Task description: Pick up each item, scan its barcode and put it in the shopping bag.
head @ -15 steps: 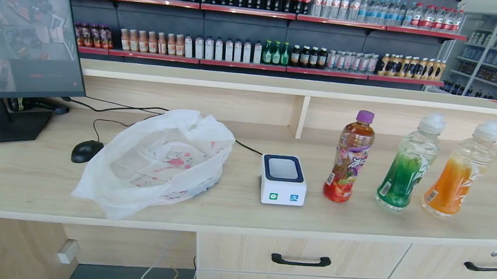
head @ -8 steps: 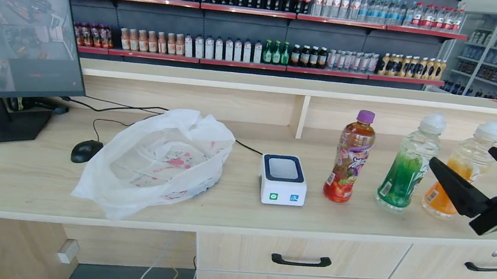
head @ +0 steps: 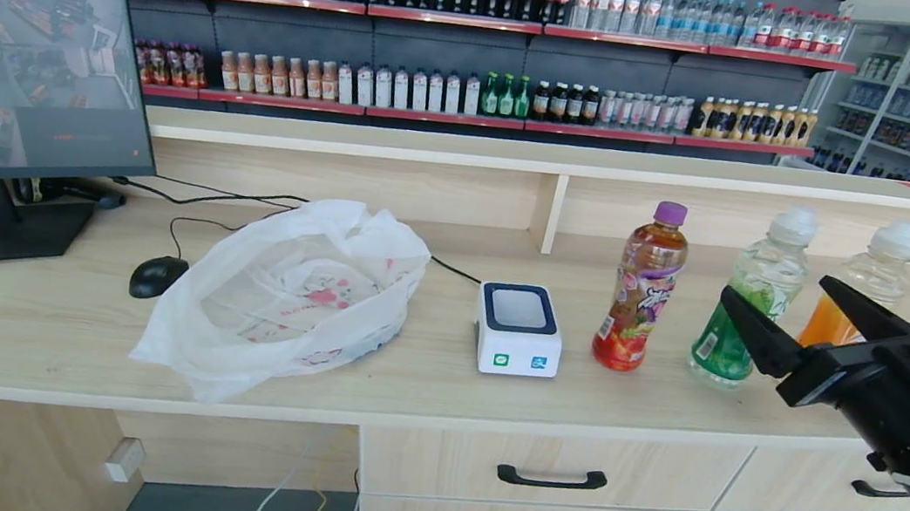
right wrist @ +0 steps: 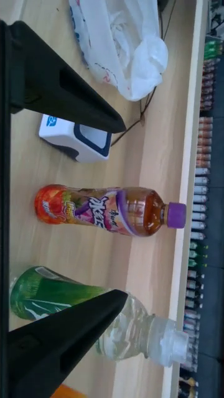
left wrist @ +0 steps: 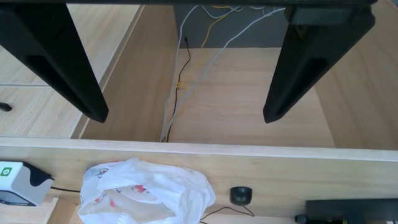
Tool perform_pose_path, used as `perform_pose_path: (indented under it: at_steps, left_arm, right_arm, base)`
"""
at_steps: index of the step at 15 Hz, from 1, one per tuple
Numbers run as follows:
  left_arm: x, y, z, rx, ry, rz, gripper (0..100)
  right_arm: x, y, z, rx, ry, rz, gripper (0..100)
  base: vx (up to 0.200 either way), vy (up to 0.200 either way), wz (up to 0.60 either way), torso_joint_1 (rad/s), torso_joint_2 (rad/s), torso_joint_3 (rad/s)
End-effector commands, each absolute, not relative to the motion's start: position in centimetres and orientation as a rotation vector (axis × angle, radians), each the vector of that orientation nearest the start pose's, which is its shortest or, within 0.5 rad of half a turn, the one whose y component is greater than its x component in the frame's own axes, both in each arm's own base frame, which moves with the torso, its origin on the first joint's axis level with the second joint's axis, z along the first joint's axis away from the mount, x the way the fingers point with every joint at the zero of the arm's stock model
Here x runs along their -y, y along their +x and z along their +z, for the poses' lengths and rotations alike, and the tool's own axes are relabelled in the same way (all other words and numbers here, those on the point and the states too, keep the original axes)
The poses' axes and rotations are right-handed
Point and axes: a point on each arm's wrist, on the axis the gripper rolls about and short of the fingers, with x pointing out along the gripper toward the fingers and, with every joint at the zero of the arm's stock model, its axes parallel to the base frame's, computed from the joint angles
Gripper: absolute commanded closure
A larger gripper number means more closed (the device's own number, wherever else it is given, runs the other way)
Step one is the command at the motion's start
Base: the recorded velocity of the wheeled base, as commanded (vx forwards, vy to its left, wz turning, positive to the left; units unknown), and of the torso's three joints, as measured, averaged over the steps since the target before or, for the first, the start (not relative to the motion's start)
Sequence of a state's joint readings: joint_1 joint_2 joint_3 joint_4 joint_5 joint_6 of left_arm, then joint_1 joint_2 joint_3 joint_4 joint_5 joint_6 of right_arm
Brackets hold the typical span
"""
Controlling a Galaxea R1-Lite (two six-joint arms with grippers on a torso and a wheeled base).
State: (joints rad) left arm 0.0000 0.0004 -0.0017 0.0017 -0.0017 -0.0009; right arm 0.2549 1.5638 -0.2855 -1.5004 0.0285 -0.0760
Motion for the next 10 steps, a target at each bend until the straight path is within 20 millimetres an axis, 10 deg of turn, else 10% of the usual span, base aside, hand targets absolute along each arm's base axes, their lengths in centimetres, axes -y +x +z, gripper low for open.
perform_pose_path:
  at_steps: [1, 10]
  left_arm:
    - [0.0, -2.3, 7.6, 0.0, -0.002, -0.002, 0]
    - [0.0, -2.3, 7.6, 0.0, -0.002, -0.002, 0]
  right_arm:
    - [-6.3, 22.0, 16.9, 0.194, -0.044, 0.303, 0]
    - [-7.6, 25.8, 13.9, 0.09, -0.032, 0.283, 0]
  base:
    - [0.0, 0.0, 0.0, 0.0, 0.0, 0.0]
    - [0.0, 0.0, 0.0, 0.0, 0.0, 0.0]
